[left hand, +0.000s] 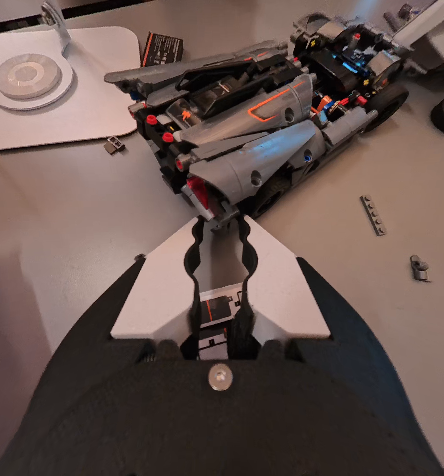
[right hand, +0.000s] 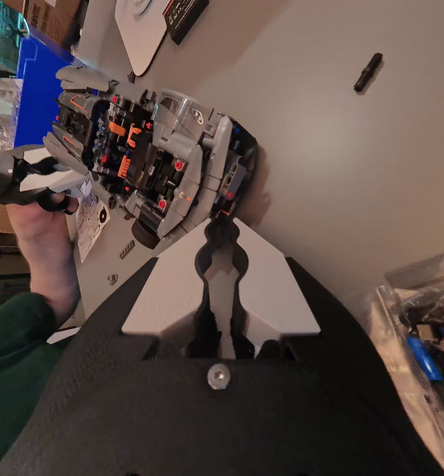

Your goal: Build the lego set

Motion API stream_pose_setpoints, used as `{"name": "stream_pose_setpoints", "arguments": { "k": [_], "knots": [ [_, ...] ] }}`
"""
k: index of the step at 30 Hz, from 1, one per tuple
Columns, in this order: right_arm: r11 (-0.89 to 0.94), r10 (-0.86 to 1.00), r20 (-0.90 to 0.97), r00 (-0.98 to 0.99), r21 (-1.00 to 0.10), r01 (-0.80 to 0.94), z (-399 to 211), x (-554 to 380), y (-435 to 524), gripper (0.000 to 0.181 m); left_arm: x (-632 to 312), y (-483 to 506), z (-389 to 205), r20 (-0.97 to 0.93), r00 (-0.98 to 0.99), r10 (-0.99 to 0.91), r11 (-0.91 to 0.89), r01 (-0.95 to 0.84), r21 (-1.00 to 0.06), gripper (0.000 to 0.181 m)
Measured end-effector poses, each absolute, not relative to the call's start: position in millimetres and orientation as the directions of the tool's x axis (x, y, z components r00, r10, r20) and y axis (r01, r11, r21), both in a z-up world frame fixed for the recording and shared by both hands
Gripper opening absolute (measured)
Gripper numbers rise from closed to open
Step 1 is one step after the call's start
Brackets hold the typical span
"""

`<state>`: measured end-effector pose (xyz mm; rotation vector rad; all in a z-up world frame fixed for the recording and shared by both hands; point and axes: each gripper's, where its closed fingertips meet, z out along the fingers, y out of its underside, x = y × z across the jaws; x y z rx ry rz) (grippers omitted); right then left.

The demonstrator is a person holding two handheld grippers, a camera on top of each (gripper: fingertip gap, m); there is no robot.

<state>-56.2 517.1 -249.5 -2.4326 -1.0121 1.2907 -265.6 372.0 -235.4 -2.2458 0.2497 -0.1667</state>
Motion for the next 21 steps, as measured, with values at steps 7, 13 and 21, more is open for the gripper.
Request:
{"name": "stream_pose_setpoints", "arguments": {
  "k": [7,13,21],
  "knots": [
    [-0.667,0.743,-0.532,0.407,-0.529,0.525,-237,-38,508,0.031,-287,351,-225,-0.061,0.980,-0.189,-0.599,-0.164,-0.784,0.048],
    [-0.437,0.899,-0.337,0.281,-0.644,0.627,-212,-38,475,0.033,-275,340,-193,-0.239,0.947,-0.214,-0.497,-0.316,-0.808,0.046],
    [0.062,0.975,0.205,0.084,-0.616,0.785,-214,-78,459,0.046,-247,362,-175,-0.374,0.886,-0.273,-0.407,-0.459,-0.790,0.046]
  ]
}}
